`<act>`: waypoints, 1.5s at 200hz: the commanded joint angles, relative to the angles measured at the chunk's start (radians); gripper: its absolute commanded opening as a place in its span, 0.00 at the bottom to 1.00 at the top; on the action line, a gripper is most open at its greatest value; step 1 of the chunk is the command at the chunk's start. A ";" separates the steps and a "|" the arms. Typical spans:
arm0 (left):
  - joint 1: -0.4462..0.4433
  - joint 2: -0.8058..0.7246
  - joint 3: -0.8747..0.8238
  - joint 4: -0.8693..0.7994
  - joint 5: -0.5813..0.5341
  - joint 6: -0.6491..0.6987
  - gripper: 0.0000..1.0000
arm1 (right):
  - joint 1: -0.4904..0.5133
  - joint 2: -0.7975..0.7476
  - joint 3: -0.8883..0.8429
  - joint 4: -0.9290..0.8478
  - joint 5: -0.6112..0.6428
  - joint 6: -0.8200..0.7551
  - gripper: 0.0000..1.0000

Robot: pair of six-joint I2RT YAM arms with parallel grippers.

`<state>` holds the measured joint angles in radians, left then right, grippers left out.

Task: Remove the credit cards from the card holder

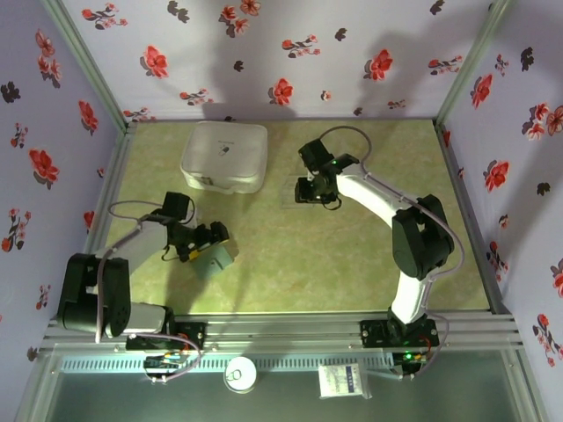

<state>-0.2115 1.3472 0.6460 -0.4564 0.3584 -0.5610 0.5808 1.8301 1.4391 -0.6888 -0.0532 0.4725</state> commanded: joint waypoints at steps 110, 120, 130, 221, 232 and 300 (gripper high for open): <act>-0.336 -0.085 -0.009 -0.179 -0.266 -0.207 0.89 | 0.014 -0.029 -0.074 0.043 -0.030 -0.008 0.47; -0.354 -0.049 0.021 -0.197 -0.278 -0.197 0.89 | 0.014 -0.023 -0.070 0.043 -0.035 -0.008 0.47; -0.374 -0.019 0.053 -0.217 -0.298 -0.187 0.89 | 0.014 -0.019 -0.066 0.040 -0.039 -0.009 0.47; -0.465 0.169 0.187 -0.290 -0.355 -0.136 0.89 | 0.014 -0.022 -0.083 0.038 -0.022 -0.023 0.48; -0.474 0.185 0.199 -0.299 -0.361 -0.133 0.91 | 0.014 -0.026 -0.090 0.039 -0.021 -0.023 0.48; -0.496 0.220 0.262 -0.318 -0.363 -0.128 0.75 | 0.011 -0.064 -0.140 0.052 0.006 -0.033 0.48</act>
<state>-0.6933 1.5604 0.8669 -0.7460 0.0151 -0.6956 0.5873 1.8149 1.3235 -0.6437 -0.0780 0.4614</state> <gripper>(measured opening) 0.774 0.484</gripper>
